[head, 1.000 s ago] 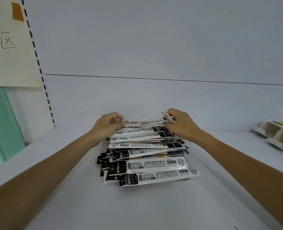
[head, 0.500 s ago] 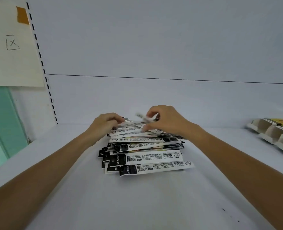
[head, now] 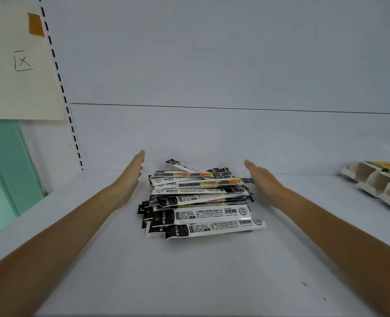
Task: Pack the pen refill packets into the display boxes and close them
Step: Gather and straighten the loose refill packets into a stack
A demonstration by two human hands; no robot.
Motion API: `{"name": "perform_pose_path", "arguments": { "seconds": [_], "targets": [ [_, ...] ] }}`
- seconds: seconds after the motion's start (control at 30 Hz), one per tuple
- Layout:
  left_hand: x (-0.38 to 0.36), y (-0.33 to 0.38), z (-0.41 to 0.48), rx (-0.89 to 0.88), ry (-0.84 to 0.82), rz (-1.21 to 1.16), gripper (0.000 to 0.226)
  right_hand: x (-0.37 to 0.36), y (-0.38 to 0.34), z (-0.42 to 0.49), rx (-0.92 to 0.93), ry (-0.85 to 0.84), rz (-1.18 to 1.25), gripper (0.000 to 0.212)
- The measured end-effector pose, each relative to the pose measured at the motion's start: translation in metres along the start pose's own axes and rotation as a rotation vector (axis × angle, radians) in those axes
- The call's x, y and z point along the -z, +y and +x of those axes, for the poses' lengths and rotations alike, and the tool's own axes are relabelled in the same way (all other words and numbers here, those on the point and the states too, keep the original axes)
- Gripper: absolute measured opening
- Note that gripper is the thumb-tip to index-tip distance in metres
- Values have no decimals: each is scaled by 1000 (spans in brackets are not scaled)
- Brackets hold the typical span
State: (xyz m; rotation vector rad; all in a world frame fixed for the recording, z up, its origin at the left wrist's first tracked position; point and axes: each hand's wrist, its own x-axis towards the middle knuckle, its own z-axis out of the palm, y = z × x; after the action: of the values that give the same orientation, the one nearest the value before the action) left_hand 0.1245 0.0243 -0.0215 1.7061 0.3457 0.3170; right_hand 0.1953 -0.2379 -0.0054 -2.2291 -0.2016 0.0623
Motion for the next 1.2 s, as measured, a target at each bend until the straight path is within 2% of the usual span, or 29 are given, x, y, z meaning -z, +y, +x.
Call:
{"name": "perform_pose_path", "arguments": {
  "seconds": [0.07,0.17,0.23,0.3,0.37,0.47,0.53,0.6,0.67,0.77,0.9,0.97,1.03,1.07,1.2],
  "targets": [
    [-16,5,-8,40,-76,5,56,-13,1,-2,-12,-10,28,60],
    [-38,12,-15,16,-128,253,51,-30,-6,4,-6,-46,118,49],
    [-43,14,-13,-24,-119,382,53,-36,-11,5,22,-43,96,39],
    [-40,14,-9,-34,-65,395,55,-34,-9,5,33,-15,107,44],
    [-32,13,-3,-48,-14,328,56,-25,-4,7,14,46,166,53],
    [-19,5,12,-8,42,106,59,-12,2,13,-117,54,442,58],
    [-19,0,16,25,68,-50,57,-14,5,13,-170,1,601,56],
    [-28,-2,16,57,30,-124,58,-22,5,8,-192,-73,656,43],
    [-40,0,12,47,-43,-88,59,-34,2,6,-210,-135,651,38],
    [-42,1,16,10,-76,-27,58,-37,-6,10,-157,-134,566,35],
    [-23,-1,24,-30,-3,-11,56,-21,-12,27,-97,62,412,48],
    [-23,-3,25,-42,5,-15,51,-22,-12,35,-123,12,429,52],
    [-30,1,23,-17,-35,-11,34,-31,-12,38,-152,-47,424,50],
    [-35,5,20,3,-63,-4,36,-35,-14,36,-158,-69,405,48],
    [-42,11,20,-98,-136,321,35,-32,-22,34,-130,-118,449,51]
  ]
}}
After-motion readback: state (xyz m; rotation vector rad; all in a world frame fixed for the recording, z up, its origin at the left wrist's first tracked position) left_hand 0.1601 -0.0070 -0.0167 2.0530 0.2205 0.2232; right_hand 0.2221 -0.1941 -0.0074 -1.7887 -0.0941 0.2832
